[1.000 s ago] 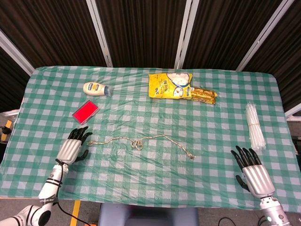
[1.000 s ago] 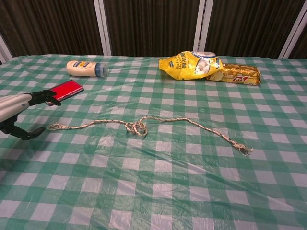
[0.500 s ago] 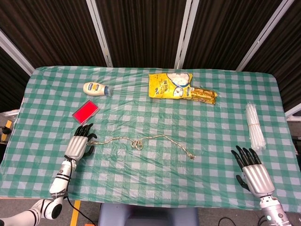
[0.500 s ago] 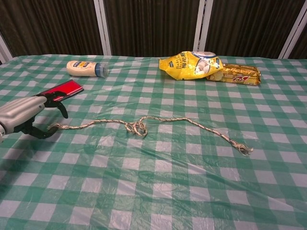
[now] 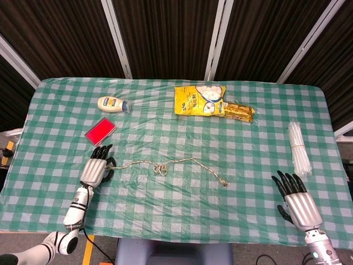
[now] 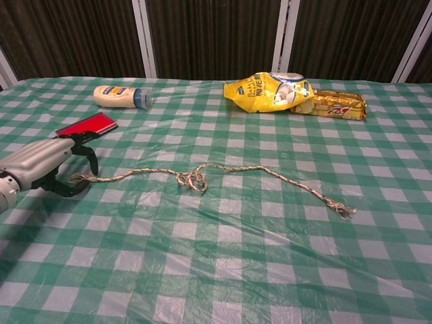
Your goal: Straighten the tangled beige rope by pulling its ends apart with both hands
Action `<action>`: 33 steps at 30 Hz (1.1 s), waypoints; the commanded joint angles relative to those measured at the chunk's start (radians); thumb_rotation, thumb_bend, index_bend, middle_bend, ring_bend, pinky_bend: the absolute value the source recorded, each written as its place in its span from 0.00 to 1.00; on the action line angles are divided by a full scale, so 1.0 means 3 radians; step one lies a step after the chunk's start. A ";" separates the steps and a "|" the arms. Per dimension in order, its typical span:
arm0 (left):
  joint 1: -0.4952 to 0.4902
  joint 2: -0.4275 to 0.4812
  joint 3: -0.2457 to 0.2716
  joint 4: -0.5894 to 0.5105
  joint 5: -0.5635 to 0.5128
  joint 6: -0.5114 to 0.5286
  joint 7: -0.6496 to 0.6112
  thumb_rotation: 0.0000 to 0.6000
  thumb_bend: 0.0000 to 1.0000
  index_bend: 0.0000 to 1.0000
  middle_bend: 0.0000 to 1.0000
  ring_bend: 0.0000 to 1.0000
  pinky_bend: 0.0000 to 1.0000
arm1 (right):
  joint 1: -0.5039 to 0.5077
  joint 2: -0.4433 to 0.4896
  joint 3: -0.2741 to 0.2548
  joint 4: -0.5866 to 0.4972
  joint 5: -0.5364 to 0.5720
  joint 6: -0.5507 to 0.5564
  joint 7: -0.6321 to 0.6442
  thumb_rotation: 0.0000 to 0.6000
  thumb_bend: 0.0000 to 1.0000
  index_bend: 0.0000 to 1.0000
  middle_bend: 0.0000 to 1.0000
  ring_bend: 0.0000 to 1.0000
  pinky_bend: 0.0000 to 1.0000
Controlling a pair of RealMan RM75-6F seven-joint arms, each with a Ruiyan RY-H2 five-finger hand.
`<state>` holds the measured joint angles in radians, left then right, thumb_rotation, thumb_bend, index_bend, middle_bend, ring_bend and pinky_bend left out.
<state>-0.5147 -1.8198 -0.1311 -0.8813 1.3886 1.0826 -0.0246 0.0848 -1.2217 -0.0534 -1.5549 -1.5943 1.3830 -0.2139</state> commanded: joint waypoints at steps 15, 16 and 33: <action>-0.0031 -0.0056 0.0009 0.0107 -0.0041 -0.0045 -0.0017 1.00 0.44 0.54 0.06 0.00 0.08 | 0.0001 -0.0009 0.0001 -0.0001 0.0015 -0.0007 -0.0017 1.00 0.42 0.00 0.00 0.00 0.00; -0.0034 -0.0063 0.0006 0.0118 -0.0048 -0.0049 -0.0018 1.00 0.44 0.54 0.06 0.00 0.08 | 0.0002 -0.0012 0.0001 0.0000 0.0015 -0.0009 -0.0021 1.00 0.42 0.00 0.00 0.00 0.00; 0.0048 0.0087 0.0109 -0.0019 0.0091 0.0176 -0.0108 1.00 0.44 0.63 0.09 0.00 0.09 | 0.0321 -0.0252 0.0060 0.0062 -0.0148 -0.0350 -0.0062 1.00 0.42 0.06 0.00 0.00 0.00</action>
<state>-0.5060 -1.8021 -0.1043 -0.8772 1.4100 1.1286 -0.0526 0.1515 -1.2771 -0.0474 -1.5360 -1.6278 1.3091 -0.2219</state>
